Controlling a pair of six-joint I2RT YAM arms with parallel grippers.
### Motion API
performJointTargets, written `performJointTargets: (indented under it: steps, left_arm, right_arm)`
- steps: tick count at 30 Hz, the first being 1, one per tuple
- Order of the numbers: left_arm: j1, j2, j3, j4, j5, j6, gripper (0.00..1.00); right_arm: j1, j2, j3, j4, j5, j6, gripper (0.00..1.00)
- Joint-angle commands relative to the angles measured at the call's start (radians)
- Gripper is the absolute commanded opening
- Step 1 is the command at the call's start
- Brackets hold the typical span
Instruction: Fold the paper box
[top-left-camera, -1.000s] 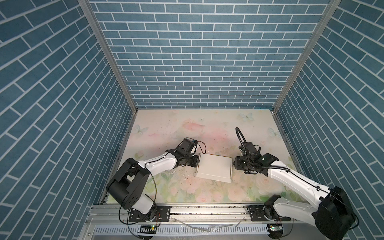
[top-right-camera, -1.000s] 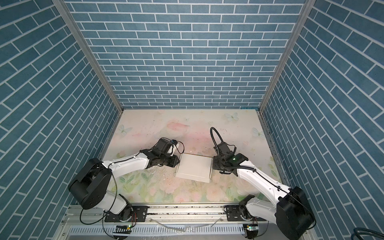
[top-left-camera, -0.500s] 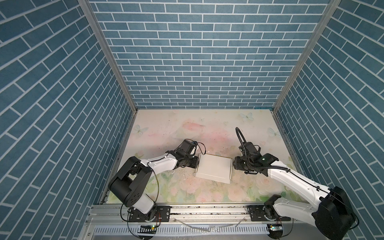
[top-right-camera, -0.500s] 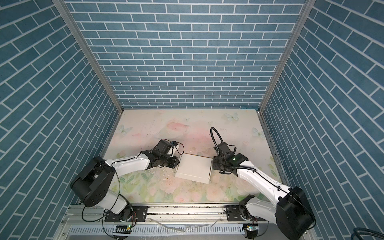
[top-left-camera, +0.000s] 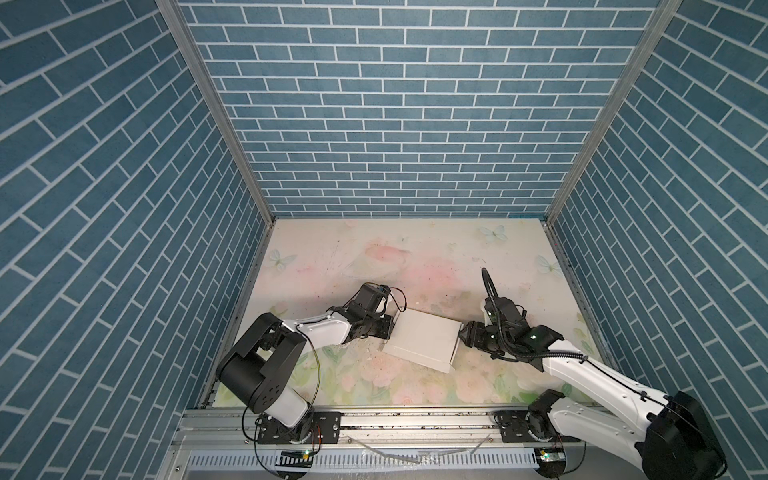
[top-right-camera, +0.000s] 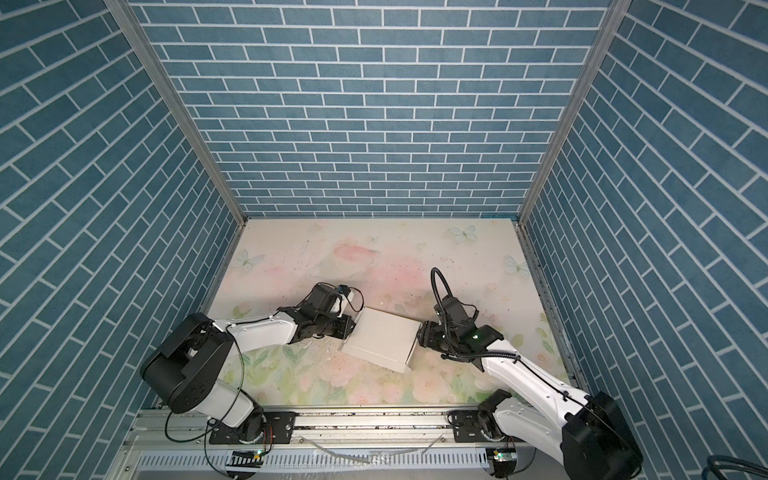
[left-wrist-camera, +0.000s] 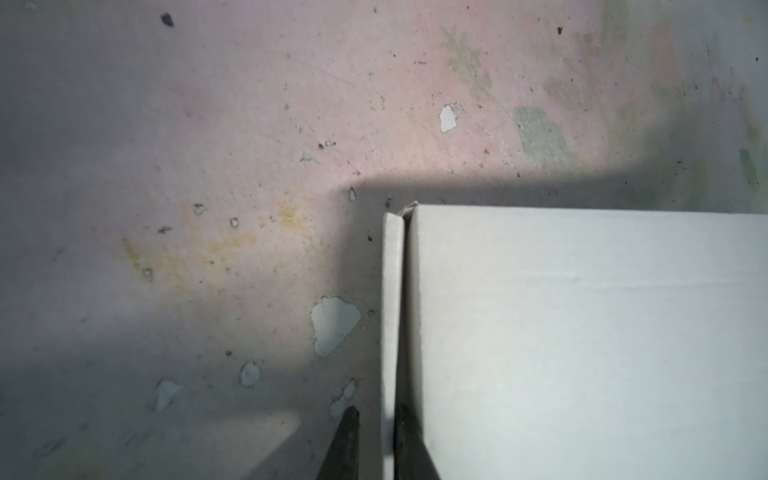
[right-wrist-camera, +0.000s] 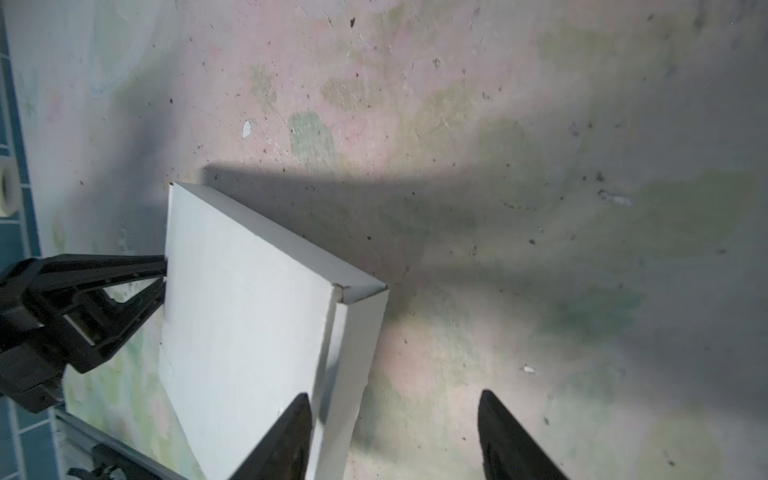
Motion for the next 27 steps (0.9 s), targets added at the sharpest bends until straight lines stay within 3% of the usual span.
performJointTargets:
  steps: [1, 8, 21, 27]
  left_arm:
    - [0.014, -0.004, -0.036, -0.025, -0.008, -0.003, 0.18]
    - [0.017, 0.002, -0.035, -0.013, 0.000, -0.002, 0.18]
    - [0.017, -0.004, -0.034, 0.000, 0.015, -0.017, 0.18]
    - [0.017, -0.004, -0.016, 0.006, 0.030, -0.029, 0.20]
  right_arm:
    - [0.000, -0.051, -0.064, 0.127, -0.044, 0.132, 0.65]
    - [0.011, 0.002, -0.102, 0.272, -0.086, 0.163, 0.67]
    - [0.125, 0.290, -0.112, 0.667, -0.065, 0.274, 0.67]
    - [0.168, 0.374, -0.065, 0.734, -0.045, 0.292, 0.67]
